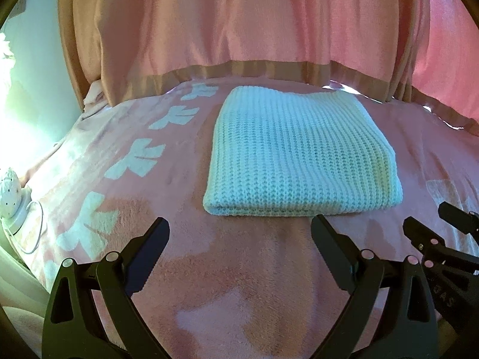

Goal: Fold small clothes

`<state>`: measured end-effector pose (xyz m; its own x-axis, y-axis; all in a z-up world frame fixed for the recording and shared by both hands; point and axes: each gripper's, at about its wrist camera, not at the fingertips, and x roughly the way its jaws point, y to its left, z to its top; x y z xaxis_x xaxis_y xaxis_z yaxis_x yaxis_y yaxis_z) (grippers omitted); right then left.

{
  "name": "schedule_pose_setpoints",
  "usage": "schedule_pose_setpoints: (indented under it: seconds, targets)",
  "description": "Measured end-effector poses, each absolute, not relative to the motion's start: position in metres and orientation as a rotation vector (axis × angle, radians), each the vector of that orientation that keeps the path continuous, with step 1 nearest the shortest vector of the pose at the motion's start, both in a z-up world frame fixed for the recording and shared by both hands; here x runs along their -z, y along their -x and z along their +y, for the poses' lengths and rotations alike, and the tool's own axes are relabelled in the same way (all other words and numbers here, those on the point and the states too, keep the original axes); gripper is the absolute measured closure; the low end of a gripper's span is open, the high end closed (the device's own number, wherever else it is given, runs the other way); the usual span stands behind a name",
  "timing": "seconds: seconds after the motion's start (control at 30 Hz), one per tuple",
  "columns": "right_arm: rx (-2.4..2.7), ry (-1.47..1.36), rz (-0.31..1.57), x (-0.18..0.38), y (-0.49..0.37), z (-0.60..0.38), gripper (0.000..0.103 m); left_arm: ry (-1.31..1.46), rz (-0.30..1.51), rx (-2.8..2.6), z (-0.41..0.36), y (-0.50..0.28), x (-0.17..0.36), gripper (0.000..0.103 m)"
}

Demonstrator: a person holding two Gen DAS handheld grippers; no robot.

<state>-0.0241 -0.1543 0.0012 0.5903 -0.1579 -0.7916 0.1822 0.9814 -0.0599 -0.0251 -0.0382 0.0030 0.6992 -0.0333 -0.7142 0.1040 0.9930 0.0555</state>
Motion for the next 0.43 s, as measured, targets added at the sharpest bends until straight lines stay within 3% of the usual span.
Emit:
schedule_pose_setpoints:
  seconds: [0.43]
  targets:
    - [0.195,-0.032,0.919,-0.0002,0.0248,-0.1567,0.038,-0.104,0.799,0.067,-0.0440,0.0246,-0.0040,0.010]
